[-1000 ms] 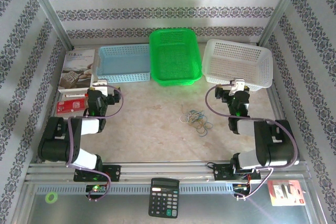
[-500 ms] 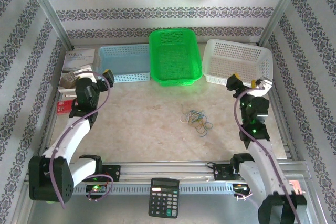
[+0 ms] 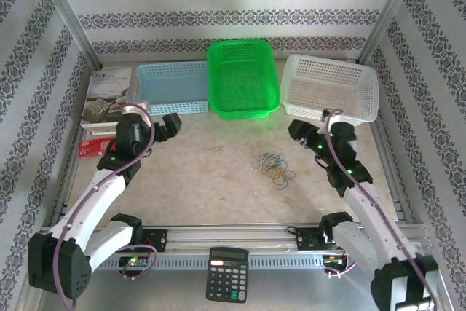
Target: Untangle the cables
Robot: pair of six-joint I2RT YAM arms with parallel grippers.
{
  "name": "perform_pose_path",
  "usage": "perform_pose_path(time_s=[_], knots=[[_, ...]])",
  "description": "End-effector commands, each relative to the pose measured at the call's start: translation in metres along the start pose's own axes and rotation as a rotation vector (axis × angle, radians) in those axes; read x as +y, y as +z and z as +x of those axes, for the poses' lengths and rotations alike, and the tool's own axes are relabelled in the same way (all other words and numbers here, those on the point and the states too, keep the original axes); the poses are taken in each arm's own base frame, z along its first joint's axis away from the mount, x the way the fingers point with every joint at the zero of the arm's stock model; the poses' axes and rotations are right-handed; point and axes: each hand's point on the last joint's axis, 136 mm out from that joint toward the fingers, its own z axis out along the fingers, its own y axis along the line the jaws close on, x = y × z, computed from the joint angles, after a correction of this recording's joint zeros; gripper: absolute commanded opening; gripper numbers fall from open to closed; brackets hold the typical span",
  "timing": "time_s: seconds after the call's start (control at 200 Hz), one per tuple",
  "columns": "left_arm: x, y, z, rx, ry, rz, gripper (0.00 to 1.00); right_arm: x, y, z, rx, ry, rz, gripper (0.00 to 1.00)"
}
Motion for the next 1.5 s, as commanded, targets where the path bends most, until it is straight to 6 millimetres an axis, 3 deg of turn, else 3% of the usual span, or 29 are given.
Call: perform_pose_path(time_s=[0.0, 0.15, 0.32, 0.505, 0.774, 1.494], knots=[[-0.018, 0.011, 0.047, 0.149, 0.02, 0.025, 1.0, 0.007, 0.009, 0.039, 0.2, -0.068, 0.064, 0.61], [-0.037, 0.035, 0.09, 0.255, 0.042, 0.038, 1.0, 0.006, 0.023, 0.07, 0.344, -0.194, 0.183, 0.54], [-0.062, 0.054, 0.108, 0.329, 0.076, 0.059, 1.0, -0.024, 0.026, 0.074, 0.363, -0.248, 0.34, 0.46], [-0.084, 0.062, 0.108, 0.339, 0.096, 0.095, 1.0, -0.046, 0.029, 0.08, 0.381, -0.214, 0.383, 0.37], [-0.099, 0.062, 0.111, 0.339, 0.084, 0.125, 1.0, -0.053, 0.042, 0.094, 0.432, -0.202, 0.36, 0.36], [-0.103, 0.066, 0.115, 0.345, 0.075, 0.125, 1.0, -0.069, 0.057, 0.11, 0.466, -0.184, 0.372, 0.27]])
